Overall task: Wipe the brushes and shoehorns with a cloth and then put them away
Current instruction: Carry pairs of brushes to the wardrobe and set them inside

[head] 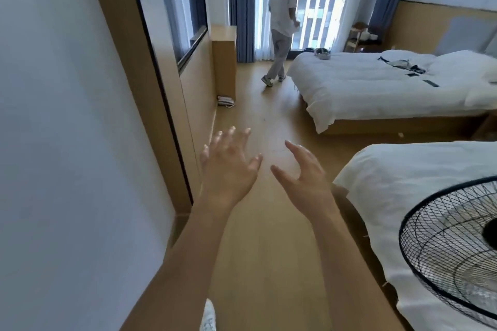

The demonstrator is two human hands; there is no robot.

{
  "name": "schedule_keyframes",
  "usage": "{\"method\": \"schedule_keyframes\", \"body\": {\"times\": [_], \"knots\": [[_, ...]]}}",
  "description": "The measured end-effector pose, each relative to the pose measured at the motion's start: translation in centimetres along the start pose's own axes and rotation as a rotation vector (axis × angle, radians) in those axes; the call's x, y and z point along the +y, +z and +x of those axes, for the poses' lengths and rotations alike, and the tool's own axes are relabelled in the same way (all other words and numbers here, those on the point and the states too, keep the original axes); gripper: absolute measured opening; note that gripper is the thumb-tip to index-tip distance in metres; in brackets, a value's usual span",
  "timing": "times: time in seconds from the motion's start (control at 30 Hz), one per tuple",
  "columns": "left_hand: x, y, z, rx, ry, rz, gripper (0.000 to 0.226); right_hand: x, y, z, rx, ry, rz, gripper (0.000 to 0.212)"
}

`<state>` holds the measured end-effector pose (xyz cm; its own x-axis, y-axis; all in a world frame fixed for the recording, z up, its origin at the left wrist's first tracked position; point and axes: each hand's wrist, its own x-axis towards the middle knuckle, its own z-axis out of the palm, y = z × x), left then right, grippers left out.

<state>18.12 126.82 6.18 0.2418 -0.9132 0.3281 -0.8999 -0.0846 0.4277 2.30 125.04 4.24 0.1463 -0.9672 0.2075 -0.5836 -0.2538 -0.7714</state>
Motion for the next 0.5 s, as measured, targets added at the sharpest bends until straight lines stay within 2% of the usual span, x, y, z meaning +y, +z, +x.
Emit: {"method": "schedule_keyframes", "body": {"times": [0.5], "knots": [[-2.1,8.9,30.6,-0.081,0.271,-0.067,0.059,2.4,4.1,26.6,0.258,0.181,-0.105,0.064]]}}
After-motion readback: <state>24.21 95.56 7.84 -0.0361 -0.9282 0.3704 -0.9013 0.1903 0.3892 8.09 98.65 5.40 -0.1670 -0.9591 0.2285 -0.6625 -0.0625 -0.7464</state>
